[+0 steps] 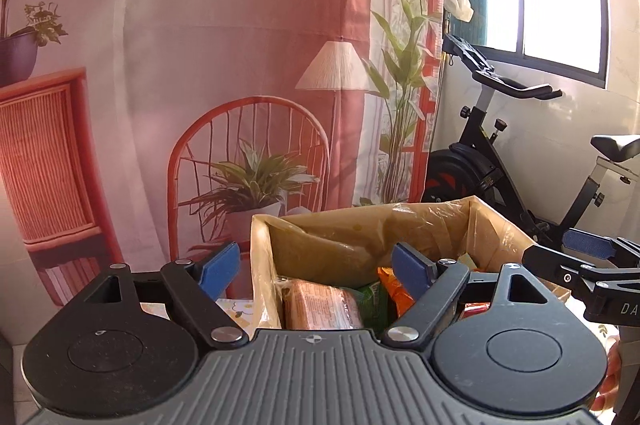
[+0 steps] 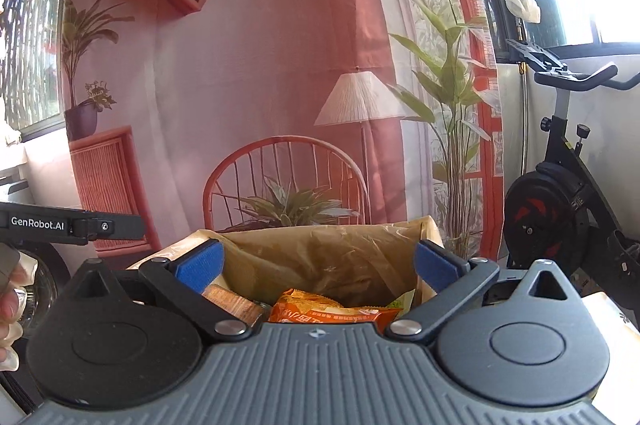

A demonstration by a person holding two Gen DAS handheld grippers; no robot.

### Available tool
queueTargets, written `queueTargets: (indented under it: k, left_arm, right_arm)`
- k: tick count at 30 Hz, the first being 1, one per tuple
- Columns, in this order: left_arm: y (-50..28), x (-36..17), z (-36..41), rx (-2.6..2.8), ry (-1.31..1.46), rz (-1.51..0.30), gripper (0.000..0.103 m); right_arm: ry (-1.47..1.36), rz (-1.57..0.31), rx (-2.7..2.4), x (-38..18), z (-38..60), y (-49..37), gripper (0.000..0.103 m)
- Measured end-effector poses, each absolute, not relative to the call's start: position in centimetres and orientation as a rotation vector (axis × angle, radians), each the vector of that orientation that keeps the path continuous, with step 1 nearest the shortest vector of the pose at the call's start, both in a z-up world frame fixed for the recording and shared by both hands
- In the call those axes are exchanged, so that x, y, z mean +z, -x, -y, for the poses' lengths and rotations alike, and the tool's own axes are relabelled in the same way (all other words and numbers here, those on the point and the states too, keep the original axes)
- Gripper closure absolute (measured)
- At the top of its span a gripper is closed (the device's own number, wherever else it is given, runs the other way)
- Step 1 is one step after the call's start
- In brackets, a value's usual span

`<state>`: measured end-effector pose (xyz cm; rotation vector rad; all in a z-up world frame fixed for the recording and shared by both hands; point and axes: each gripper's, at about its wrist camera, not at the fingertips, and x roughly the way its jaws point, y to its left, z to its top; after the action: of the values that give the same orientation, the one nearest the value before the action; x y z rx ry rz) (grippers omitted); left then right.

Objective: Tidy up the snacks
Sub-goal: 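Withdraw both grippers from the box back toward the snack pile, then grasp the yellow meat packet with right gripper while left grasps the red spicy packet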

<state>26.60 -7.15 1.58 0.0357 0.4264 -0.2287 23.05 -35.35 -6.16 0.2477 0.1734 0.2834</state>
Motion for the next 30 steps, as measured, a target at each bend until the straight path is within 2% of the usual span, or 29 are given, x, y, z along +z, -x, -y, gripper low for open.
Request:
queueTargets:
  k: [11, 15, 16, 18, 19, 21, 23, 28, 30]
  left_arm:
    - [-22.6, -1.5, -0.9, -0.159, -0.084, -0.579, 0.018]
    - [-22.3, -2.9, -2.8, -0.139, -0.109, -0.604, 0.018]
    - [-22.3, -3.3, -3.1, -0.139, -0.109, -0.607, 0.018]
    - [-22.4, -4.2, -3.5, -0.141, -0.107, -0.606, 0.019]
    - [-22.6, -4.7, -3.6, -0.143, -0.105, -0.605, 0.019]
    - [-22.8, -5.7, -3.7, -0.145, -0.099, -0.608, 0.023]
    - [-23.2, -6.8, -3.8, -0.150, -0.086, -0.619, 0.025]
    - [-24.6, -9.0, -3.2, -0.163, -0.090, -0.636, 0.026]
    - [-24.8, -9.6, -2.7, -0.175, -0.103, -0.640, 0.031]
  right_arm:
    - [-0.383, -0.312, 0.350, -10.9, 34.6, -18.2, 0.000]
    - [-0.352, -0.411, 0.330, -13.2, 33.0, -18.1, 0.002]
    - [-0.351, -0.441, 0.341, -13.9, 32.6, -18.3, 0.003]
    - [-0.365, -0.476, 0.351, -15.1, 32.1, -18.6, 0.017]
    - [-0.371, -0.510, 0.359, -16.0, 31.8, -19.0, 0.021]
    - [-0.364, -0.592, 0.362, -17.8, 30.9, -19.9, 0.040]
    - [-0.328, -0.643, 0.360, -19.1, 29.9, -20.8, 0.049]
    - [-0.278, -0.730, 0.358, -21.1, 28.2, -23.0, 0.053]
    - [-0.268, -0.739, 0.352, -21.4, 27.9, -23.6, 0.053]
